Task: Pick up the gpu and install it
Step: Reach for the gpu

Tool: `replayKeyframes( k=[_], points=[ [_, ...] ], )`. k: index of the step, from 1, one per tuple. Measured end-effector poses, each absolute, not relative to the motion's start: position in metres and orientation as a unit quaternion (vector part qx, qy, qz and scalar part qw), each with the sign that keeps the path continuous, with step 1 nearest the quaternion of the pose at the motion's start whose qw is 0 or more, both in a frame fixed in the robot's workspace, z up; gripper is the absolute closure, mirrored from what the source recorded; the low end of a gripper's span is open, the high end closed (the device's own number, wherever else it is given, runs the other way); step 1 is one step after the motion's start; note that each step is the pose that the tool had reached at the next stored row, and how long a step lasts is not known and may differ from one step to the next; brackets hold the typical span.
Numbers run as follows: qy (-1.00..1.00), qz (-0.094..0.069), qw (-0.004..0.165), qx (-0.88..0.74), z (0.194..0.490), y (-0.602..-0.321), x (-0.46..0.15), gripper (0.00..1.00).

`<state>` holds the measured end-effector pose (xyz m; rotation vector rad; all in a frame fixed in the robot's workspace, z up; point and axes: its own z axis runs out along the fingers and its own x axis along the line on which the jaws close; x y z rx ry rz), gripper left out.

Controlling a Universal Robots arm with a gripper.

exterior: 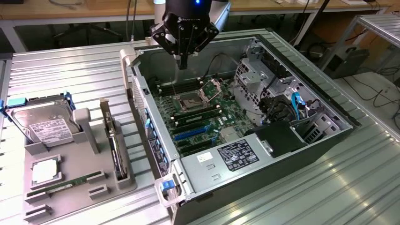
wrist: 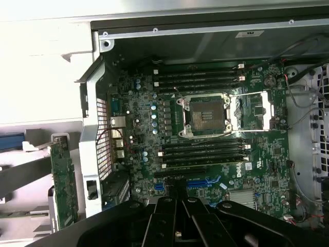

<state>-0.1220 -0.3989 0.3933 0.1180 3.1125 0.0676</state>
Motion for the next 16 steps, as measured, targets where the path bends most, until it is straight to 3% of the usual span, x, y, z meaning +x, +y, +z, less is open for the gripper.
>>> replayKeyframes(
  k=[7, 16],
  points=[
    [0.999, 0.022, 0.013, 0.038, 0.393, -0.401, -0.124, 0.89],
    [0.999, 0.022, 0.013, 0.038, 0.393, -0.425, -0.150, 0.89]
  ],
)
